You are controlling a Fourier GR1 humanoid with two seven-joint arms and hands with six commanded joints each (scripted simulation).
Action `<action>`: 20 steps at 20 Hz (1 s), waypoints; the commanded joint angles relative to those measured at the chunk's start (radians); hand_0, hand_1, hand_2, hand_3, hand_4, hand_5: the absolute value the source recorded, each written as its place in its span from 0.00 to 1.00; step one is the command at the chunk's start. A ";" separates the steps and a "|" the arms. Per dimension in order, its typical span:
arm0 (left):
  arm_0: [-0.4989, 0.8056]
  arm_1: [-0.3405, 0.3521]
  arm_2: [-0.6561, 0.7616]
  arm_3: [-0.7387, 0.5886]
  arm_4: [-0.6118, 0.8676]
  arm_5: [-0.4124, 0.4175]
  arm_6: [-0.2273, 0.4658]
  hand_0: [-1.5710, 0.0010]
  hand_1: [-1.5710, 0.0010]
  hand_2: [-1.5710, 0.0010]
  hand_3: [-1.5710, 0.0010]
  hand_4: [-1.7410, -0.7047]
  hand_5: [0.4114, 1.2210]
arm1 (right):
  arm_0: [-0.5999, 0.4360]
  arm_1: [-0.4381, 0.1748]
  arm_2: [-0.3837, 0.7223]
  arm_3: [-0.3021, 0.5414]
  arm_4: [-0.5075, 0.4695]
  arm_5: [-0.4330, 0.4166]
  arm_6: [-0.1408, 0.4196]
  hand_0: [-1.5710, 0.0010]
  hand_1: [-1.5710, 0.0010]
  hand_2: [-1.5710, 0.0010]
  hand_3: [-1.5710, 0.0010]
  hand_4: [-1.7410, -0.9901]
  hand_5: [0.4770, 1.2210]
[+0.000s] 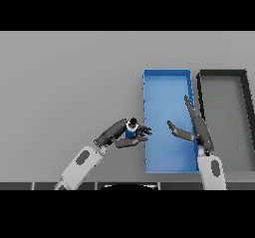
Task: Pick up the blue pipe and place it into the blue bin.
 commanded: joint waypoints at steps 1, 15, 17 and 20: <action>0.027 0.005 -0.003 -0.017 0.002 -0.006 -0.023 0.00 0.00 0.00 0.00 0.26 1.00 | -0.014 -0.005 -0.001 0.016 -0.002 0.008 -0.002 1.00 1.00 1.00 1.00 0.81 0.14; 0.044 -0.016 0.035 -0.035 -0.058 -0.048 -0.003 0.00 0.00 0.00 0.00 0.26 1.00 | -0.148 -0.165 0.020 -0.229 -0.356 0.310 0.072 1.00 1.00 1.00 1.00 0.74 0.10; 0.049 -0.021 0.039 -0.051 -0.054 -0.060 -0.005 0.00 0.00 0.00 0.00 0.26 1.00 | -0.175 -0.201 0.047 -0.279 -0.369 0.349 0.092 1.00 1.00 1.00 1.00 0.71 0.08; 0.046 -0.039 0.041 -0.031 -0.087 -0.058 0.008 0.00 0.00 0.00 0.00 0.26 1.00 | -0.226 -0.221 0.089 -0.311 -0.406 0.393 0.138 1.00 1.00 1.00 1.00 0.66 0.07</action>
